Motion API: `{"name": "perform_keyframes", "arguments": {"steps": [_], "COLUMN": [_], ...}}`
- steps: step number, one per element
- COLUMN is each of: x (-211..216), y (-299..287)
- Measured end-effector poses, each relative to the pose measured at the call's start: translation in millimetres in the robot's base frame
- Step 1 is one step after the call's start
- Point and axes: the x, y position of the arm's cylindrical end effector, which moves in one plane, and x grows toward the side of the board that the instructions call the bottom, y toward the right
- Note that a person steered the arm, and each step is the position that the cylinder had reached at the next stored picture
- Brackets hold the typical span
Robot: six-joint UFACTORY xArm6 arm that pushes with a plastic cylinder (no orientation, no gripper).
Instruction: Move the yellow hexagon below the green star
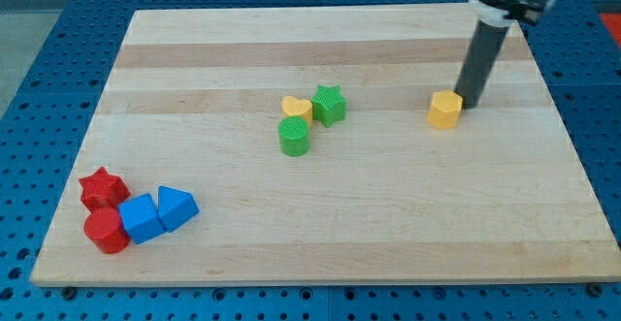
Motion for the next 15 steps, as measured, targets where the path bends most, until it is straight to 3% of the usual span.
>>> {"name": "perform_keyframes", "arguments": {"steps": [1,3,5,7,13,14,15], "x": [-1.4,43.2,20.3,86.1,88.9,91.6,91.6], "y": [-24.7,-69.4,-40.3,-21.1,-109.8,-63.6,-63.6]}}
